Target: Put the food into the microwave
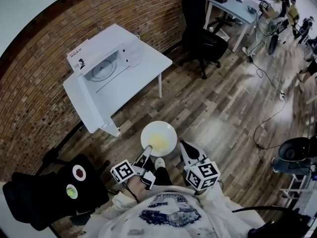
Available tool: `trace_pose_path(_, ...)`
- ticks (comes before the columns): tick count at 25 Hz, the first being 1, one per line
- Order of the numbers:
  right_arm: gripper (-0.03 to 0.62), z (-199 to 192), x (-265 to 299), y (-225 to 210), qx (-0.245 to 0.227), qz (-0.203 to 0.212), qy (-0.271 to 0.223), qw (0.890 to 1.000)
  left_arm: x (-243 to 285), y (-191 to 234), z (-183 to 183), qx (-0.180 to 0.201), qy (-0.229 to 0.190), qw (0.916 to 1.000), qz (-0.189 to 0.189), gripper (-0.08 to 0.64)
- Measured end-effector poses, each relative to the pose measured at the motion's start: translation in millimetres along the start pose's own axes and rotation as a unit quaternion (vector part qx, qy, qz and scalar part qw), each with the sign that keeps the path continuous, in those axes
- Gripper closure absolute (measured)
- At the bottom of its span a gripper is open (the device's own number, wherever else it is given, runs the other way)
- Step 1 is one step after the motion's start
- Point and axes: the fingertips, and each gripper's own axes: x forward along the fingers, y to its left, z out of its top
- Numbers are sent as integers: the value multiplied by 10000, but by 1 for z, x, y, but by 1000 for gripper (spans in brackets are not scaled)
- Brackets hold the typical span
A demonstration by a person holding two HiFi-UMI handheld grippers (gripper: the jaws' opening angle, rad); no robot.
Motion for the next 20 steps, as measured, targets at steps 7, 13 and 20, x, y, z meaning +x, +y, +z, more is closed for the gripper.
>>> trace_pose_path(7,578,34,87,-5,17,6,38,10000,53,0,70,68,198,9998,64,543)
trace_pose_path(13,578,54,119,-18,17,-215,14,9998,81,5,109,121,278,9995,102,543)
trace_pose_path(20,578,70,142,-21,-83,-255,-14,9996,99,6,133,222,306,9992,113,543)
